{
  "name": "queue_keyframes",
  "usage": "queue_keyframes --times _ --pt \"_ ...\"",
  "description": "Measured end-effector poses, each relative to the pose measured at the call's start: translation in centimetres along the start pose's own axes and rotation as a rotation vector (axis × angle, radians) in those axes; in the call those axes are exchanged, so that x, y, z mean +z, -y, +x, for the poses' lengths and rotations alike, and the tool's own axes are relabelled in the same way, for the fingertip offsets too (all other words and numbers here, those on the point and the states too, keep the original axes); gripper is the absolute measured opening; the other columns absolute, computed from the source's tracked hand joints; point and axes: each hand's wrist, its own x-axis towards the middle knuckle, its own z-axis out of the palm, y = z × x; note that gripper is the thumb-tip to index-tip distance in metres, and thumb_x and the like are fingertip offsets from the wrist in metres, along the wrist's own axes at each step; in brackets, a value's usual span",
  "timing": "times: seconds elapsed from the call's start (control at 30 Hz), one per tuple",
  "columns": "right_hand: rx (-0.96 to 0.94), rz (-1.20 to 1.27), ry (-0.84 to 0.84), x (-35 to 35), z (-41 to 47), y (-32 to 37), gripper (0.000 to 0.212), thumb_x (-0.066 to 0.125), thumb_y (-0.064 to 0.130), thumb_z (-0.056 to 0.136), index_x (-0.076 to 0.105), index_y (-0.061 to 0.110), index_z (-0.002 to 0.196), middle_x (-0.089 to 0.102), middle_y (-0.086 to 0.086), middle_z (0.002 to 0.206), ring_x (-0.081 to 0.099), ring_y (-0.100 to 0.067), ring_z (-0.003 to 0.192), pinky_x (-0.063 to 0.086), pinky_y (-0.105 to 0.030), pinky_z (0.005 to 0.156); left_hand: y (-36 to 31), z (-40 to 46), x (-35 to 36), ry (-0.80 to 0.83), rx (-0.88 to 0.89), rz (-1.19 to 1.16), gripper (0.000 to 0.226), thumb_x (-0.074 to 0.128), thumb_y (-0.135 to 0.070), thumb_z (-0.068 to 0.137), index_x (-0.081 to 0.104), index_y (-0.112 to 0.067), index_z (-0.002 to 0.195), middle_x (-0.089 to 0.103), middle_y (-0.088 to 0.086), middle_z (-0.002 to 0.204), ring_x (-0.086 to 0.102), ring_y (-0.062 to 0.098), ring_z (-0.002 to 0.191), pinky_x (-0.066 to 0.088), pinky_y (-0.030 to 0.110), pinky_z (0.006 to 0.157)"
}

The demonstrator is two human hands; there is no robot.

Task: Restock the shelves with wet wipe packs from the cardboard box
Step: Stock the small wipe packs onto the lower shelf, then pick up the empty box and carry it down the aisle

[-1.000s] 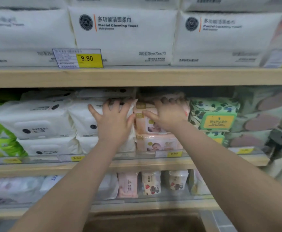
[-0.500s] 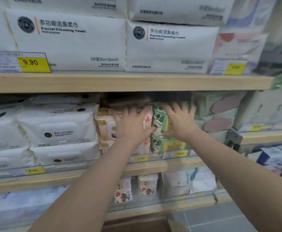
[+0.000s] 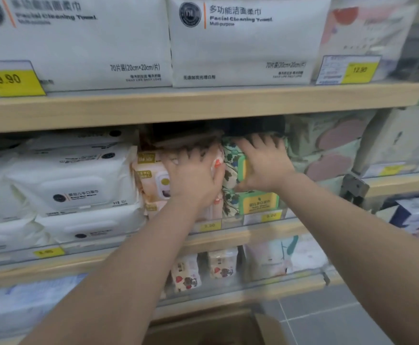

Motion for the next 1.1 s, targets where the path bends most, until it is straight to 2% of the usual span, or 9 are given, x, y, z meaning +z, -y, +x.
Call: queue_keyframes --times 0.13,0.2,0.3,0.43,0.57,0.77,0.83,0.97,1.1 --pt "0.026 0.071 0.265 -3.1 -0.1 -0.3 0.106 0.072 0.058 0.067 0.01 0.032 0.149 0.024 -0.007 0.152 0.021 -0.03 0.14 0.011 -0.053 0.114 0.4 -0.8 -1.9 0.162 0.02 -0.066 0.058 0.023 -0.051 0.096 0.012 -0.031 0.149 0.024 0.001 0.152 0.019 0.022 0.139 0.002 0.064 0.11" --pt "0.108 0.178 0.264 -5.4 -0.5 -0.3 0.095 0.066 0.054 0.077 0.009 0.034 0.15 0.02 -0.006 0.155 0.018 -0.03 0.142 0.008 -0.055 0.114 0.9 -2.2 -3.4 0.183 0.032 -0.075 0.06 0.021 -0.052 0.096 0.009 -0.027 0.149 0.019 0.0 0.155 0.018 0.021 0.141 0.006 0.06 0.111" --pt "0.145 0.27 0.18 -8.2 -2.6 -0.5 0.08 0.061 0.049 0.084 0.016 0.035 0.149 0.027 -0.011 0.151 0.025 -0.033 0.138 0.019 -0.053 0.11 1.7 -4.6 -6.3 0.148 0.03 -0.099 0.06 0.027 -0.05 0.096 0.014 -0.026 0.149 0.026 0.001 0.153 0.028 0.024 0.137 0.02 0.051 0.111" --pt "0.123 0.356 0.157 -9.3 -8.1 -1.1 0.074 0.061 0.044 0.085 0.022 0.032 0.147 0.03 -0.01 0.148 0.03 -0.032 0.134 0.031 -0.05 0.107 3.1 -8.6 -9.8 0.108 0.015 -0.156 0.058 0.036 -0.045 0.095 0.025 -0.021 0.146 0.039 0.006 0.145 0.037 0.027 0.131 0.03 0.048 0.106" --pt "0.136 0.452 0.195 -8.7 -14.7 -1.4 0.071 0.06 0.04 0.088 0.023 0.03 0.147 0.033 -0.011 0.146 0.032 -0.032 0.134 0.032 -0.048 0.108 3.8 -14.1 -11.0 0.149 0.011 -0.17 0.054 0.038 -0.04 0.096 0.029 -0.019 0.144 0.041 0.007 0.143 0.04 0.027 0.128 0.032 0.045 0.103" --pt "0.235 0.653 0.217 -6.3 -23.7 -0.1 0.065 0.06 0.033 0.09 0.028 0.029 0.146 0.034 -0.007 0.146 0.031 -0.026 0.135 0.029 -0.037 0.106 5.1 -22.4 -10.1 0.247 -0.046 -0.175 0.06 0.031 -0.05 0.09 0.034 -0.021 0.143 0.047 0.007 0.138 0.046 0.03 0.123 0.04 0.045 0.097" --pt "0.27 0.693 0.231 -4.5 -26.5 0.5 0.065 0.062 0.031 0.089 0.03 0.028 0.145 0.038 -0.008 0.144 0.033 -0.024 0.134 0.028 -0.034 0.106 6.1 -25.5 -9.3 0.278 -0.097 -0.198 0.062 0.027 -0.052 0.089 0.037 -0.021 0.141 0.05 0.008 0.136 0.048 0.03 0.12 0.04 0.045 0.096" --pt "0.344 0.719 0.318 -0.2 -31.3 2.2 0.063 0.062 0.031 0.089 0.032 0.028 0.144 0.039 -0.007 0.142 0.037 -0.023 0.133 0.029 -0.029 0.104 8.9 -31.6 -6.5 0.345 -0.222 -0.157 0.054 0.039 -0.045 0.094 0.033 -0.023 0.144 0.045 0.005 0.141 0.044 0.026 0.127 0.037 0.047 0.102" --pt "0.445 0.774 0.437 4.6 -34.2 5.1 0.066 0.059 0.034 0.09 0.026 0.029 0.147 0.036 -0.008 0.146 0.038 -0.025 0.133 0.032 -0.035 0.106 12.4 -36.7 -3.3 0.448 -0.437 -0.232 0.056 0.044 -0.042 0.093 0.031 -0.023 0.144 0.039 0.007 0.145 0.036 0.028 0.134 0.034 0.051 0.107"
